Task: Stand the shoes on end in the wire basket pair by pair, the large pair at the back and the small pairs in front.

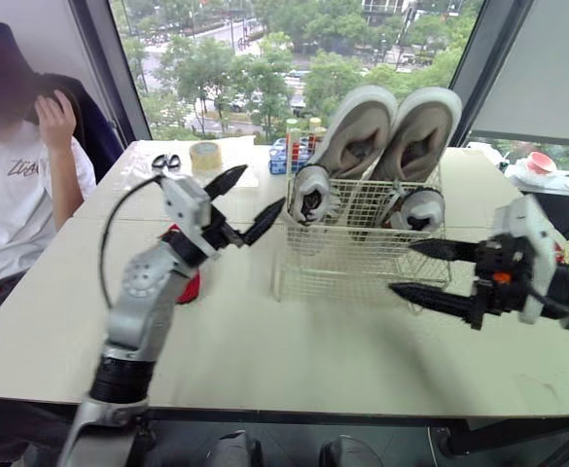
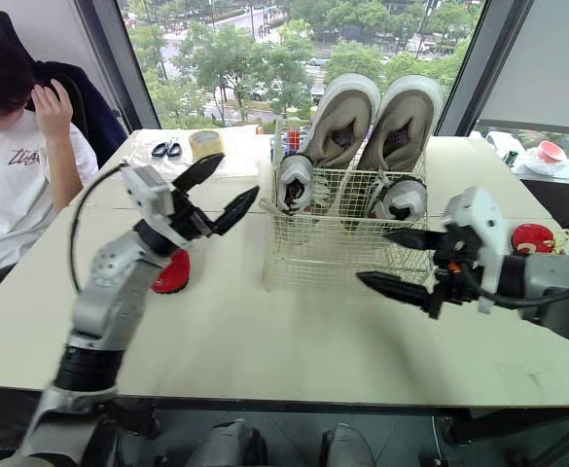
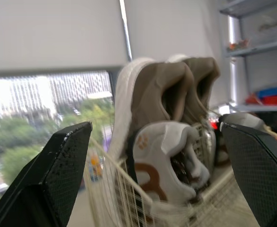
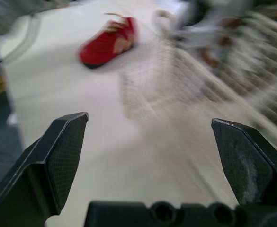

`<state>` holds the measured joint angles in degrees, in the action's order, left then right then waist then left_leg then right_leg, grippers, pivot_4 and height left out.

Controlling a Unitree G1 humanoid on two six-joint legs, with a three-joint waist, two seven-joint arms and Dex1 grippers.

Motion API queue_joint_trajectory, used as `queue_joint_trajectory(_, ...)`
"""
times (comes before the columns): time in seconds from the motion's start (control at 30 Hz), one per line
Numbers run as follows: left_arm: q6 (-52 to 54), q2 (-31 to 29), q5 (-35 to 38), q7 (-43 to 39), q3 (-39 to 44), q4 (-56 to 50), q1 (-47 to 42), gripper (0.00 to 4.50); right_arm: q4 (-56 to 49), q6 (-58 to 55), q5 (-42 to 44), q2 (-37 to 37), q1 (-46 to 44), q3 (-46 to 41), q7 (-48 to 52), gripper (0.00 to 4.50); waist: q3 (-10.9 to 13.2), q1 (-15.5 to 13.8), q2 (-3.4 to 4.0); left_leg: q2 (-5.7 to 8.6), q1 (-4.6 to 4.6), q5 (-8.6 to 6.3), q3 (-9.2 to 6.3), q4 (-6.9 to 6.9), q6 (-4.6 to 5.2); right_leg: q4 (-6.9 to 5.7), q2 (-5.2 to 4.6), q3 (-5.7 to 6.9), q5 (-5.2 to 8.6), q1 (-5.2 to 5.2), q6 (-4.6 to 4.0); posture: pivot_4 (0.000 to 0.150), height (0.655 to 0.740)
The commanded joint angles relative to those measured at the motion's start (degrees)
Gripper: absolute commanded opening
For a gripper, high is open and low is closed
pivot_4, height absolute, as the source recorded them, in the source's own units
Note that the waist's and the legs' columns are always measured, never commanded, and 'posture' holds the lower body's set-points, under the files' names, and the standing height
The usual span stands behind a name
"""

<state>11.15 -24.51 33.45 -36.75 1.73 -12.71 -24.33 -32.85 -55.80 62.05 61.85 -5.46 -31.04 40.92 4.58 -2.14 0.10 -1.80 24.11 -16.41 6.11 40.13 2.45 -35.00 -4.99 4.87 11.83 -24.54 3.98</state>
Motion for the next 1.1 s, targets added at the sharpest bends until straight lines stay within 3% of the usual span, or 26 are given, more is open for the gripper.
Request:
queue_joint_trajectory(0.03, 15.62, -8.6, 13.91, -6.84, 4.54, -5.81, 3.2, 4.45, 3.69, 0.6, -2.74, 1.65, 0.74, -7.3, 0.41, 4.5, -0.09, 0.12, 0.06, -0.01, -0.04, 0.0, 0.02, -0.01, 0.0, -0.02, 0.01, -0.02, 0.01, 0.0, 0.01, 0.0, 0.74)
queue_joint_trajectory(0.17, 24.68, -16.43, 20.43, -14.14, 4.66, -9.11, 7.54, 4.45, 9.34, 2.18, -9.46, 2.98, 2.25, -10.23, 0.17, 4.5, -0.2, -0.04, 0.14, 0.0, -0.1, 0.0, 0.09, -0.02, -0.02, -0.09, 0.0, -0.09, 0.13, 0.02, 0.01, 0.0, 0.74)
queue_joint_trajectory(0.27, 26.94, -18.95, 20.89, -18.75, 2.89, -10.53, 8.86, 4.45, 16.11, 4.79, -16.42, 3.31, 2.13, -9.01, -2.1, 4.5, -0.26, -0.1, 0.14, 0.02, -0.11, 0.0, 0.09, -0.01, -0.04, -0.07, -0.01, -0.09, 0.17, 0.05, 0.01, 0.0, 0.74)
queue_joint_trajectory(0.4, 28.41, -19.66, 19.5, -22.46, -0.46, -11.32, 8.18, 4.45, 26.71, 9.37, -26.52, 3.45, 0.1, -3.46, -6.38, 4.5, -0.5, 0.03, 0.22, 0.05, -0.15, 0.0, 0.15, -0.02, -0.05, -0.04, -0.03, -0.12, 0.17, 0.08, 0.0, 0.0, 0.74)
queue_joint_trajectory(0.53, 27.66, -18.74, 17.11, -24.51, -3.39, -11.2, 7.16, 4.45, 41.19, 11.96, -35.6, 1.33, -9.08, 6.04, -13.33, 4.5, -0.72, 1.13, 0.56, 0.06, -0.19, 0.0, 0.2, -0.05, -0.05, -0.07, 0.0, -0.18, 0.18, 0.06, 0.0, 0.0, 0.74)
queue_joint_trajectory(0.73, 28.08, -16.85, 16.57, -23.32, -3.09, -11.87, 6.47, 4.45, 62.63, 21.68, -45.76, -2.7, -21.85, 15.16, -15.67, 4.5, -0.8, 2.41, 0.69, 0.16, -0.31, 0.03, 0.21, -0.13, -0.08, -0.11, 0.09, -0.28, 0.21, 0.1, 0.07, 0.0, 0.74)
queue_joint_trajectory(1.1, 29.78, -16.34, 16.86, -20.32, -2.09, -15.1, 7.07, 4.45, 94.68, 34.69, -54.61, -7.65, -38.73, 19.82, -17.16, 4.5, -0.84, 3.19, 0.76, 0.18, -0.43, 0.11, 0.24, -0.18, -0.22, -0.19, 0.15, -0.45, 0.23, 0.12, 0.18, 0.0, 0.74)
